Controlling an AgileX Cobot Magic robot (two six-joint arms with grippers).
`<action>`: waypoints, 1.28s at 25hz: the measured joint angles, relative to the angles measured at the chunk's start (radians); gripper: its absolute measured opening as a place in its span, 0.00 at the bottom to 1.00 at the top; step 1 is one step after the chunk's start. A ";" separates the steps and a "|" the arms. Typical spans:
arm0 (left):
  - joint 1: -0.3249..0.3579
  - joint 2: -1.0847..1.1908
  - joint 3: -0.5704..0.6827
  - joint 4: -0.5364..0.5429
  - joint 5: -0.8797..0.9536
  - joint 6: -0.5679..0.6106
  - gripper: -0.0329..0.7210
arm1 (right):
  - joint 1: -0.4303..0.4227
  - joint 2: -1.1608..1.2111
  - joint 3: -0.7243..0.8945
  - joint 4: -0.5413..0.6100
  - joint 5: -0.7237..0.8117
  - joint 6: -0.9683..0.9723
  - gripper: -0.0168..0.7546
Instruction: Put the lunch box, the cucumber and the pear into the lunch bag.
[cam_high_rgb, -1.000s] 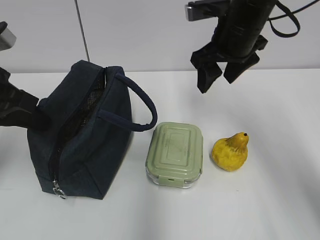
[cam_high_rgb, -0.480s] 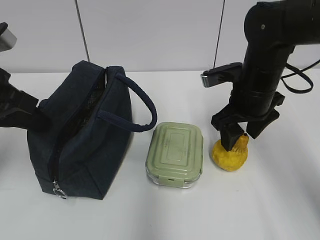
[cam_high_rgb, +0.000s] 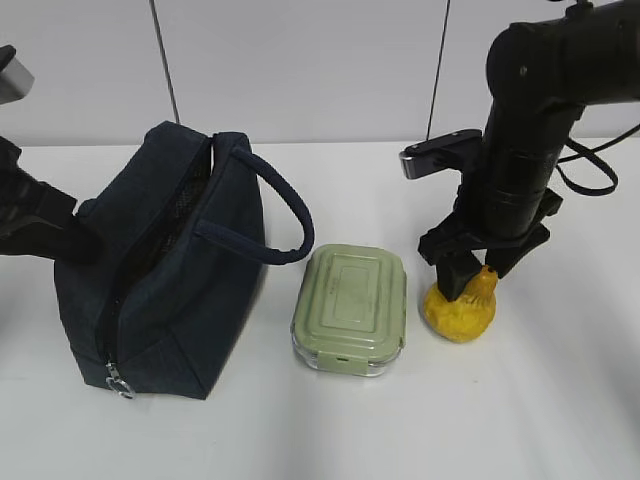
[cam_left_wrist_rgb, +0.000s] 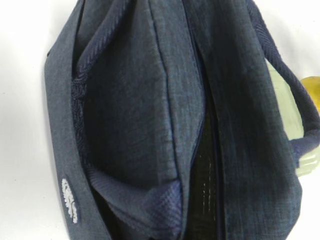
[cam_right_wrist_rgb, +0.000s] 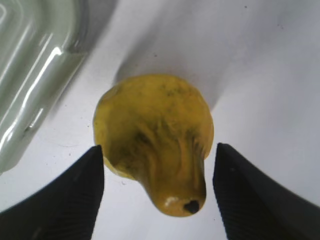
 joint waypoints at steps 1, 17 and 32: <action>0.000 0.000 0.000 0.000 0.000 0.000 0.02 | 0.000 0.000 0.001 0.000 0.000 0.000 0.65; 0.000 0.000 0.000 0.001 0.000 0.000 0.02 | 0.006 -0.216 -0.079 0.081 0.004 -0.040 0.29; 0.000 0.000 0.000 0.001 0.001 0.000 0.02 | 0.238 -0.096 -0.254 0.751 -0.225 -0.537 0.29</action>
